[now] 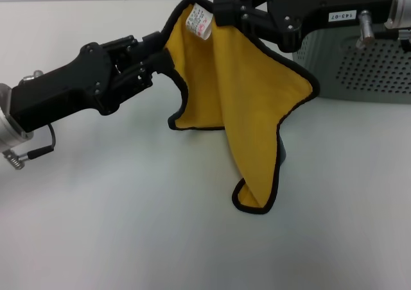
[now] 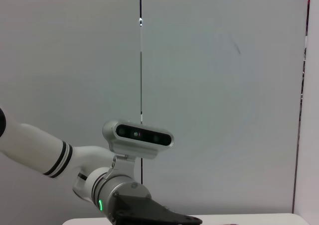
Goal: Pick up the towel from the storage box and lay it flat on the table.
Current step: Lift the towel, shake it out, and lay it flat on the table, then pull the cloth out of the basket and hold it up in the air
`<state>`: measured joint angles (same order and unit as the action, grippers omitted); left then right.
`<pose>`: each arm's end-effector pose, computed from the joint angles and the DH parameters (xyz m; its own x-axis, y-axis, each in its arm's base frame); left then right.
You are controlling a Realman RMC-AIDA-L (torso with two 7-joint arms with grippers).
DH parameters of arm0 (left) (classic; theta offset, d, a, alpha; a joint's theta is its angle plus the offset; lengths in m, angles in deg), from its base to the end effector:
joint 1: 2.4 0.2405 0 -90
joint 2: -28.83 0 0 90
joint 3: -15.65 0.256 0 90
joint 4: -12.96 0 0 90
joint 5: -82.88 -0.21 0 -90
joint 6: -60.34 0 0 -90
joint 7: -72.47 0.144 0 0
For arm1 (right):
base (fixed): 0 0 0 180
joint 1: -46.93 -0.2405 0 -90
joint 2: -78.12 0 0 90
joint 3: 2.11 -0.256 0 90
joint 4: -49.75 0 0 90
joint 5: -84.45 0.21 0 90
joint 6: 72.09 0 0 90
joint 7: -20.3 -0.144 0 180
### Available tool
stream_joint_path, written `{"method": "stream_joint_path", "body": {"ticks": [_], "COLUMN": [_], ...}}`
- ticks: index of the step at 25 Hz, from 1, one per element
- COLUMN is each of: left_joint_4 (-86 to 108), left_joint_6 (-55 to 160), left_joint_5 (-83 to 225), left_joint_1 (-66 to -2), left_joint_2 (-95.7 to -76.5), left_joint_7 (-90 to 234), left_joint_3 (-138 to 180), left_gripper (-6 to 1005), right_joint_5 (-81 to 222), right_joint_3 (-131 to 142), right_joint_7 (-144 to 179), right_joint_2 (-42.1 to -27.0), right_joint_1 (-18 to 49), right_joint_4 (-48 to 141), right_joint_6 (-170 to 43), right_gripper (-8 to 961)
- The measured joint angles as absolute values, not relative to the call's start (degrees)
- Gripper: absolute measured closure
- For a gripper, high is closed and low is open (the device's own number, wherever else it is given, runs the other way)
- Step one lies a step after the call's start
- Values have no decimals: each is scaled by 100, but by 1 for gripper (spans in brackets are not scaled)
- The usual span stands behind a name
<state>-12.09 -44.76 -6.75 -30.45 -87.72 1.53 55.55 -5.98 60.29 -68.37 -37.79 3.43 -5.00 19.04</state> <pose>-0.2399 0.3024 0.0273 0.4846 0.1875 0.8544 0.3938 -0.9189 -0.0217 0.0812 0.3749 0.0315 0.8041 0.0768 -0.5895 0.0321 -0.9958 -0.0860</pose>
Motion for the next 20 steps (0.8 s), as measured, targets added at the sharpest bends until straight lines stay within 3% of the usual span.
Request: {"method": "stream_joint_path", "body": {"ticks": [4,9,14,20], "left_joint_4": [-1209,-1214,-1244,-1253], "left_joint_6": [-4476,-4477,-4477,-4486], "left_joint_5": [-686,-751,-767,-769], "left_joint_1": [-3043,-3055,-3060,-3060], "left_joint_2": [-8770,-8770,-8776,-8779], "left_joint_7": [160,163,163,192], "left_joint_3": [5555,5563,5564,5564], "left_gripper": [551,817,964,965], "right_joint_5": [-598,-598,-598,-528], "right_joint_3": [6029,6029,6029,6018], "right_joint_7": [-6837,-6825,-6779,-6776], "right_joint_2": [-3779,-3779,-3780,-3779], "right_joint_1": [350,352,352,362], "right_joint_4": [-500,-468,-417,-361], "right_joint_6": [1904,1909,1912,1930], "right_gripper": [859,855,851,845]}}
